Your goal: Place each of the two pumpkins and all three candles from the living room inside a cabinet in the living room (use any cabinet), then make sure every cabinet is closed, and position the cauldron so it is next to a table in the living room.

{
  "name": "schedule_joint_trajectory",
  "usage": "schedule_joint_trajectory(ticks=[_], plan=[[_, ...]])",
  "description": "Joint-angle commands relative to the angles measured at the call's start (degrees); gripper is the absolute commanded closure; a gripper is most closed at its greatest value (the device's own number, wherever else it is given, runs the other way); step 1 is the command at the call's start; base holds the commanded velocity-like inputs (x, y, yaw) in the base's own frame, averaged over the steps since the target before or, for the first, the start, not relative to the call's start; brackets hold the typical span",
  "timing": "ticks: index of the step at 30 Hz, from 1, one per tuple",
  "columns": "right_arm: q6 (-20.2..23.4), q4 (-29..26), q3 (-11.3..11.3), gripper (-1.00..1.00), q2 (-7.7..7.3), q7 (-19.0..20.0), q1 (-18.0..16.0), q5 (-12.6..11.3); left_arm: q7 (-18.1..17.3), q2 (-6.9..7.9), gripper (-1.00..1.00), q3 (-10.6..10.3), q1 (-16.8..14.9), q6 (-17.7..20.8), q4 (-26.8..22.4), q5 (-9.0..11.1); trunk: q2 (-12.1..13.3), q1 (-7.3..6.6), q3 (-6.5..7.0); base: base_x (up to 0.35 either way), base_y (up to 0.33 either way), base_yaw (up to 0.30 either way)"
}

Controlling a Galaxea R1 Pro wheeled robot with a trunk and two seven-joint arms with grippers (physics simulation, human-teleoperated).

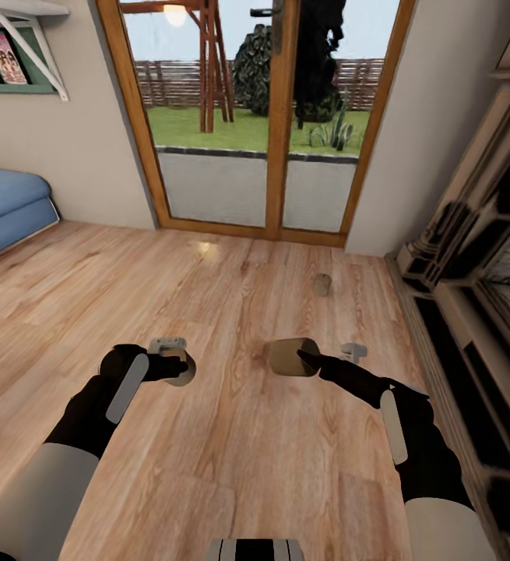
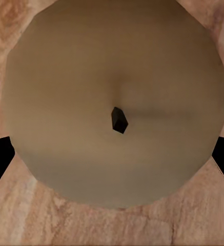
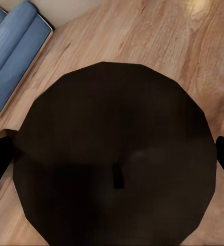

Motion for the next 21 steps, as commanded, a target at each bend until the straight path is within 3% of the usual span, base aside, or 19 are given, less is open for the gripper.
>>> schedule_joint_trajectory(ticks=[1, 21], plan=[[0.05, -0.01, 0.0, 1.0, 0.0, 0.06, 0.0, -0.13, -0.01, 0.01, 1.0, -0.01, 0.0, 0.0, 0.0, -0.04, 0.0, 0.0, 0.02, 0.0, 0.0, -0.133], [0.05, -0.01, 0.0, 1.0, -0.02, 0.16, 0.0, -0.17, -0.02, 0.01, 1.0, -0.05, 0.09, 0.0, 0.02, -0.04, 0.0, 0.0, 0.04, 0.0, 0.0, -0.014]])
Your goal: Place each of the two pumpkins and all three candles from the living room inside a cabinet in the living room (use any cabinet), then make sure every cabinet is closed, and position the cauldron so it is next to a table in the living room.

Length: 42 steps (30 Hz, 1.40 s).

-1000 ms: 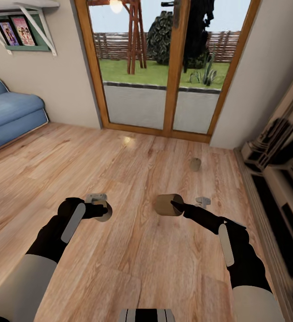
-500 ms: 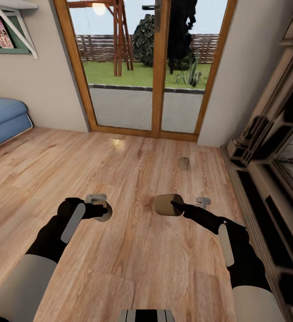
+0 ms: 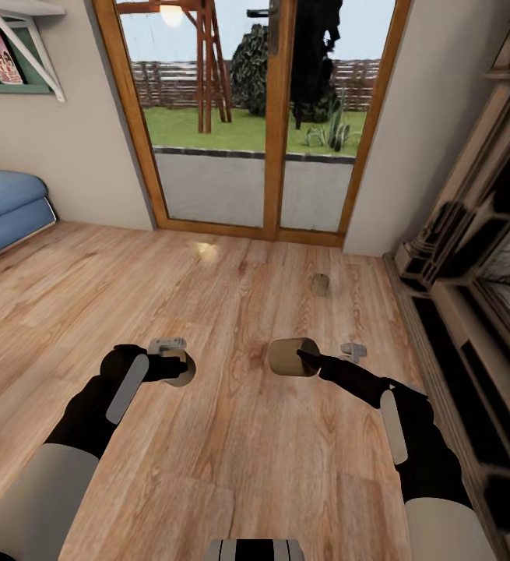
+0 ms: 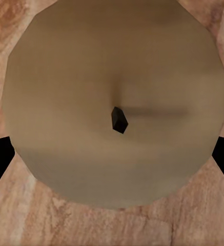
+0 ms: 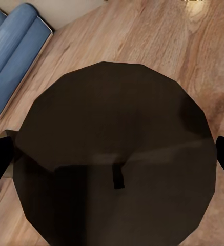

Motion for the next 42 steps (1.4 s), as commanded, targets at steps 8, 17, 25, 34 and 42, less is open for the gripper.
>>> schedule_joint_trajectory(ticks=[8, 17, 25, 34, 42], plan=[[0.0, 0.0, 0.0, 1.0, 0.02, -0.03, 0.0, 0.02, -0.01, 0.05, 1.0, 0.0, 0.0, -0.05, -0.01, 0.14, 0.0, 0.0, 0.08, 0.0, 0.018, -0.248], [0.0, 0.0, 0.0, 1.0, 0.02, -0.03, 0.0, -0.02, -0.09, 0.09, 1.0, 0.0, 0.0, -0.11, 0.07, 0.14, 0.0, 0.0, 0.31, 0.012, 0.245, -0.279], [0.0, 0.0, 0.0, 1.0, 0.02, -0.03, 0.0, -0.06, -0.1, 0.09, 1.0, 0.0, 0.03, -0.11, 0.13, 0.14, 0.0, 0.0, 0.54, 0.142, 0.255, -0.28], [0.0, 0.0, 0.0, 1.0, 0.02, -0.03, 0.0, 0.0, -0.1, 0.17, 1.0, -0.08, 0.09, -0.11, 0.15, 0.14, 0.0, 0.0, 0.8, 0.263, 0.178, -0.28], [0.0, 0.0, 0.0, 1.0, 0.02, 0.0, 0.0, -0.04, -0.1, 0.17, 1.0, -0.09, 0.09, -0.11, 0.15, 0.14, 0.0, 0.0, 0.98, 0.278, 0.162, -0.236]])
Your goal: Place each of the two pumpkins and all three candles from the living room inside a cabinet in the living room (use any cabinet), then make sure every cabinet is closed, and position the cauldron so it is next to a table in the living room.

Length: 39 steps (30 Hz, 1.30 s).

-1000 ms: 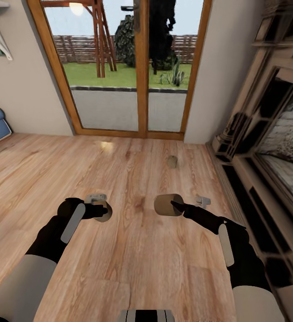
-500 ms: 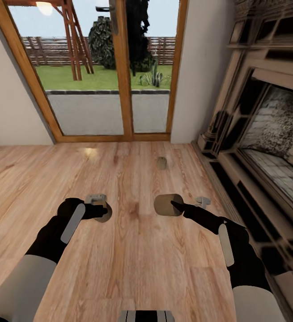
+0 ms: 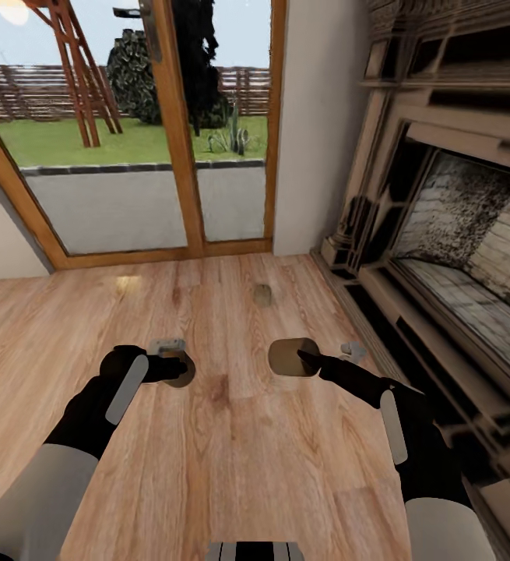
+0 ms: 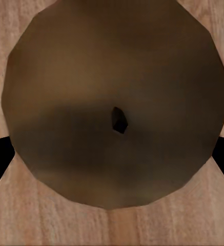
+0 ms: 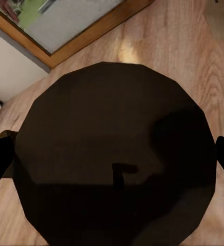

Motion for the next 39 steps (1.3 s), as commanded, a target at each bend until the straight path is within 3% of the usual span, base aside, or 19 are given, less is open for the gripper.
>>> schedule_joint_trajectory(ticks=[1, 7, 15, 27, 39], plan=[[0.08, -0.01, 0.0, 1.0, 0.0, 0.03, 0.0, -0.21, 0.0, 0.0, 1.0, 0.0, -0.01, 0.02, 0.0, -0.17, 0.0, 0.0, 0.01, 0.268, 0.207, -0.054], [0.13, -0.14, 0.06, 1.0, 0.0, -0.19, 0.0, -0.09, -0.01, 0.0, 1.0, 0.0, -0.01, 0.02, 0.06, -0.17, 0.0, 0.0, 0.02, 0.243, 0.191, -0.014], [0.08, -0.14, 0.09, 1.0, 0.09, -0.08, 0.0, 2.6, 0.0, 0.11, 1.0, 0.09, -0.01, 0.02, -0.04, -0.17, 0.0, 0.0, 0.04, 0.051, 0.025, -0.021], [0.0, -0.08, 0.09, 1.0, 0.09, 0.06, 0.0, 2.73, -0.01, 0.09, 1.0, 0.09, -0.01, 0.02, 0.0, -0.17, 0.0, 0.0, 0.58, 0.001, 0.012, -0.251], [-0.01, -0.01, 0.09, 1.0, 0.09, -0.01, 0.0, 2.66, -0.02, 0.09, 1.0, 0.09, -0.01, 0.02, 0.0, -0.17, 0.0, 0.0, 1.21, 0.0, 0.256, -0.265]])
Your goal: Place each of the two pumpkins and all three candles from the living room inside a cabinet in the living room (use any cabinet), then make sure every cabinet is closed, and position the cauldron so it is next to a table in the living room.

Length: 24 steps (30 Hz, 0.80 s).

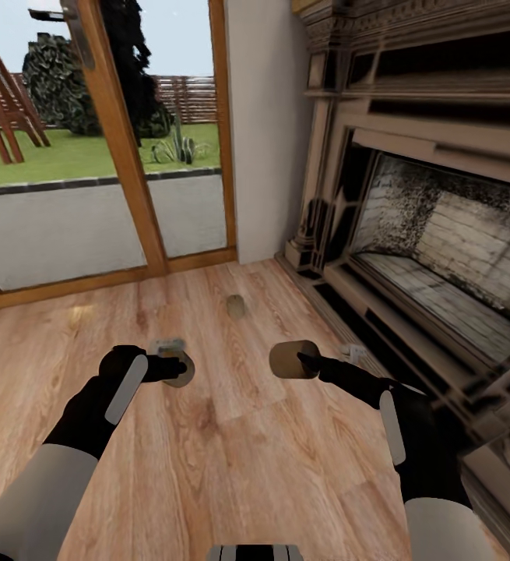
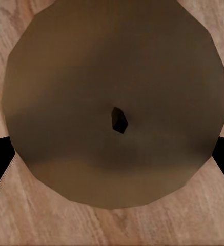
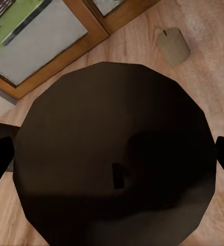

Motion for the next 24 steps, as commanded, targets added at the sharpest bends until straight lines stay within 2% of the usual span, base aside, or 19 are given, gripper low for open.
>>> schedule_joint_trajectory(ticks=[1, 24], plan=[[0.02, 0.0, 0.0, 1.0, 0.0, 0.02, 0.0, -0.02, 0.0, 0.0, 1.0, 0.0, 0.0, 0.0, 0.0, 0.01, 0.0, 0.0, 0.06, 0.0, 0.275, -0.262], [0.02, 0.01, 0.0, 1.0, 0.0, 0.04, 0.0, -0.05, 0.01, 0.0, 1.0, -0.08, 0.0, 0.0, 0.05, 0.01, 0.0, 0.0, 1.38, 0.021, 0.275, -0.253]])
